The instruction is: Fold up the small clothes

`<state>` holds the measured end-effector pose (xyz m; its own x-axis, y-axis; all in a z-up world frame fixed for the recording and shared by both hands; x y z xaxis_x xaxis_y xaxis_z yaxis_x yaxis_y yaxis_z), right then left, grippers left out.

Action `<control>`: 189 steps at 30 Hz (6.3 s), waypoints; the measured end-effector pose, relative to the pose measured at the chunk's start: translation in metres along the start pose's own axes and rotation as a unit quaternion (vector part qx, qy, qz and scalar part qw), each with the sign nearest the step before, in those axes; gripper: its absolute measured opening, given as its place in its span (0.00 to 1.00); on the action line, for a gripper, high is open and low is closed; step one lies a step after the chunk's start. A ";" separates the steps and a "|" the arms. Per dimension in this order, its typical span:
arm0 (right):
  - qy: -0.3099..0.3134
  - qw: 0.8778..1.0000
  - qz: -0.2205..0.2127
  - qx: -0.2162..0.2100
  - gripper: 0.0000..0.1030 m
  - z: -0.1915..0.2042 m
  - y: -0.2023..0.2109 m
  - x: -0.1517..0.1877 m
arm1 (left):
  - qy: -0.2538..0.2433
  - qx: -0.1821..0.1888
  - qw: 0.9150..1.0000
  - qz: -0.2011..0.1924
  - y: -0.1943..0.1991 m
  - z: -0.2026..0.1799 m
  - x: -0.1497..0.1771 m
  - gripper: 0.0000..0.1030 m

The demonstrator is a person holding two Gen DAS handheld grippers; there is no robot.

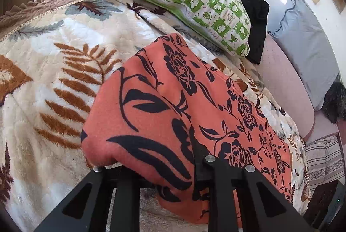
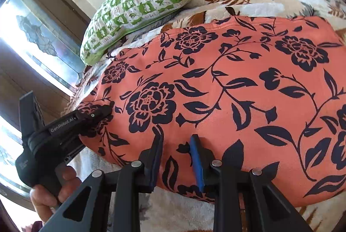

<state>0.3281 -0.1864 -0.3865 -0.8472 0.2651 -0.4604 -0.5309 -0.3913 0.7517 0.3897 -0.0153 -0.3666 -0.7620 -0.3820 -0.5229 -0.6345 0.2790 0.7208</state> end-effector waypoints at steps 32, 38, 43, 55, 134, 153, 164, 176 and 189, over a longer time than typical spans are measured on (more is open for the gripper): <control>-0.134 0.959 0.078 -0.238 0.77 -0.057 0.016 -0.155 | -0.485 -0.062 0.868 -0.092 -0.004 -0.189 0.090 0.18; -0.095 0.973 0.077 -0.193 0.26 -0.034 -0.022 -0.160 | -0.526 -0.080 0.841 -0.098 -0.005 -0.189 0.101 0.18; 0.036 0.996 0.047 -0.060 0.13 -0.037 -0.002 -0.172 | -0.536 -0.029 0.839 -0.090 0.004 -0.224 0.108 0.18; -0.013 0.998 0.006 0.062 0.16 -0.204 0.029 -0.168 | -0.621 0.028 0.783 0.002 -0.060 -0.307 0.202 0.29; -0.042 0.986 0.013 0.159 0.38 -0.151 0.113 -0.003 | -0.353 -0.043 0.932 0.063 -0.021 -0.139 0.076 0.79; -0.141 0.980 -0.131 0.058 0.61 -0.174 0.154 -0.060 | -0.326 -0.011 0.945 0.022 -0.015 -0.160 0.056 0.79; -0.144 0.980 -0.128 0.059 0.61 -0.181 0.152 -0.057 | -0.331 -0.006 0.943 0.027 -0.018 -0.166 0.062 0.79; -0.124 0.982 -0.139 0.040 0.61 -0.173 0.144 -0.060 | -0.332 -0.004 0.943 0.040 -0.027 -0.168 0.068 0.79; -0.172 0.979 -0.100 0.043 0.62 -0.197 0.130 -0.062 | -0.276 0.033 0.956 0.098 -0.040 -0.158 0.068 0.85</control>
<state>0.3075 -0.4275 -0.3536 -0.6617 0.6158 -0.4277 -0.6697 -0.2289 0.7065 0.3839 -0.1919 -0.3596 -0.8074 0.2008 -0.5548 -0.4660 0.3597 0.8084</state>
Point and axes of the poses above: each gripper's, at about its wrist camera, not at the fingertips, and y roughly against the way its jaws point, z to its left, x to its underside, the point moved 10 cm from there along -y, roughly the way its jaws point, and after that the axes turned 2 degrees about x, right-handed, at the moved point
